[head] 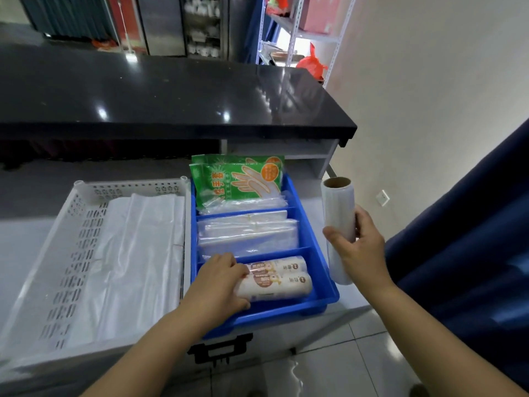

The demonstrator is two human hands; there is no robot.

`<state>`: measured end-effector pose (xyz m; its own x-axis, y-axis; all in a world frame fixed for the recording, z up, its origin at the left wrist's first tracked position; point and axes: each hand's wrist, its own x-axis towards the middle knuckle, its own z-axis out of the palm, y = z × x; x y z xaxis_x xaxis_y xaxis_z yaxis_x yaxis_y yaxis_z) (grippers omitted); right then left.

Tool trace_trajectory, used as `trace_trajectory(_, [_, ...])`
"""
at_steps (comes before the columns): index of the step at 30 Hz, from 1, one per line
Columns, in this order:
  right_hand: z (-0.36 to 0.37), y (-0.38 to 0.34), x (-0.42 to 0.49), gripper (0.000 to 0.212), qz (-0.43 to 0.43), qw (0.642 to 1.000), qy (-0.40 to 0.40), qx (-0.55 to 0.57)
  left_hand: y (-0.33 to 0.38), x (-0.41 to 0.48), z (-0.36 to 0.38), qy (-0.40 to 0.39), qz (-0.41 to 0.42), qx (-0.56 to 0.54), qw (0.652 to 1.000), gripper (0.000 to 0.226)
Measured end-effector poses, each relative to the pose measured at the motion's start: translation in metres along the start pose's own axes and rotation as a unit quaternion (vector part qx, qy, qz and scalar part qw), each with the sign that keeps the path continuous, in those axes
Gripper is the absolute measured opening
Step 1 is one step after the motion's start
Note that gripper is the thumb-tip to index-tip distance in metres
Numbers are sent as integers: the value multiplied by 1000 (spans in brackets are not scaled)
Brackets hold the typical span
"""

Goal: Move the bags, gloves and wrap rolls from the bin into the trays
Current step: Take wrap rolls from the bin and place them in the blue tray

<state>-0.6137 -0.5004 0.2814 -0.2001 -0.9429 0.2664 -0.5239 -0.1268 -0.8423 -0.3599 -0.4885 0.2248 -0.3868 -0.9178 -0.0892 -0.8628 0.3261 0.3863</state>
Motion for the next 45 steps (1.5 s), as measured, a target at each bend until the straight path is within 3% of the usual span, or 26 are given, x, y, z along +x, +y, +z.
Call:
trace_trajectory(5, [4, 1, -5, 43, 4, 1000, -30, 0, 2, 2, 17, -26, 0, 11, 1000, 48])
trace_trajectory(9, [10, 3, -3, 56, 11, 997, -71, -19, 3, 5, 22, -34, -15, -12, 999, 38])
trace_trajectory(13, [23, -2, -1, 62, -80, 979, -136, -129, 0, 5, 11, -23, -31, -43, 998, 34])
trace_trajectory(17, [47, -10, -2, 70, -223, 903, -228, -290, -29, 1, -32, 76, -99, -78, 989, 18])
trace_trajectory(20, [70, -10, -7, 69, -273, 838, -308, -357, -51, -11, -61, 161, -136, -79, 974, 12])
trace_trajectory(25, [93, -10, -17, 71, -337, 780, -357, -387, -61, -29, -68, 186, -146, -94, 967, 11])
trace_trajectory(39, [101, -8, -20, 66, -247, 795, -412, -370, -79, -13, -68, 166, -124, -101, 973, 11])
trace_trajectory(45, [103, -11, 9, 48, -195, 851, -366, -324, -81, 33, -60, 163, -40, -4, 986, 27])
